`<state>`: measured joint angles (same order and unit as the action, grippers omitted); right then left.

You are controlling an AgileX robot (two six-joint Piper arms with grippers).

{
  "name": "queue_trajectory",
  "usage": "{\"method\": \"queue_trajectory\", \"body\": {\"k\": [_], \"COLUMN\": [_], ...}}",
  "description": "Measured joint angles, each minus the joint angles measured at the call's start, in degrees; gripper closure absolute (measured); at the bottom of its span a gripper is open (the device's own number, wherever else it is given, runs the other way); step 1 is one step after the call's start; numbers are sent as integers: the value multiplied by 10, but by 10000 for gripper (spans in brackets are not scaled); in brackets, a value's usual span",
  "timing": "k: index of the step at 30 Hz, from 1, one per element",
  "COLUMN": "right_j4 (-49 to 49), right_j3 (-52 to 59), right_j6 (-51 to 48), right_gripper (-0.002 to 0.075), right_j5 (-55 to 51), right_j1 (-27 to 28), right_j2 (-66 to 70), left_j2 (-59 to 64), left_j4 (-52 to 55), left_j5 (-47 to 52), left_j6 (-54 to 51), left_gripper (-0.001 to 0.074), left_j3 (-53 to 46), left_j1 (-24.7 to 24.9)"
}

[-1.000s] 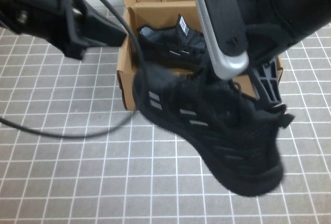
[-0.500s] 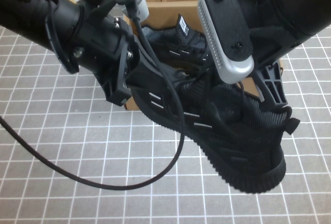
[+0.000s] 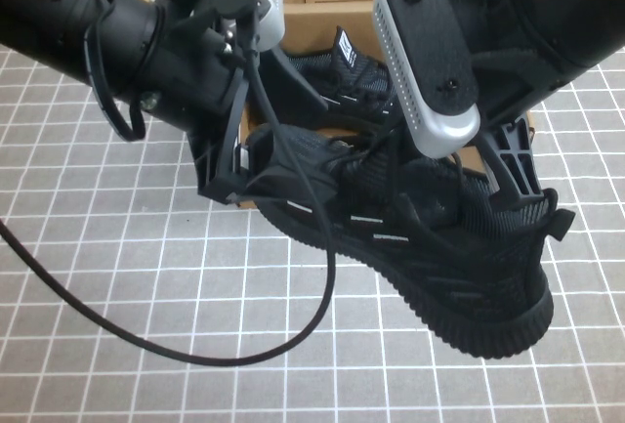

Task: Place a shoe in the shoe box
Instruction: Hand over the shoe

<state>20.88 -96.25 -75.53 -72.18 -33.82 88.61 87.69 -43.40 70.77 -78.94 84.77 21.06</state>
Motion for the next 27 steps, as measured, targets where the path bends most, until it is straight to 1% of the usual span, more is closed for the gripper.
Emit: {"method": "queue_trajectory", "body": {"k": [6, 15, 20, 27], "right_j4": [0, 0, 0, 0], "right_j3": [0, 0, 0, 0], "right_j6": [0, 0, 0, 0], "right_gripper": [732, 732, 732, 732], "right_j5": [0, 0, 0, 0], "right_j1": [0, 0, 0, 0], "right_j2": [0, 0, 0, 0], "left_j2": [5, 36, 39, 39], "left_j4": [-14, -40, -64, -58], "left_j5": [0, -2, -3, -4], "left_j6": [-24, -50, -52, -59], "left_gripper": [130, 205, 213, 213], "left_j3": [0, -5, -5, -5], "left_j1": [0, 0, 5, 26]}}
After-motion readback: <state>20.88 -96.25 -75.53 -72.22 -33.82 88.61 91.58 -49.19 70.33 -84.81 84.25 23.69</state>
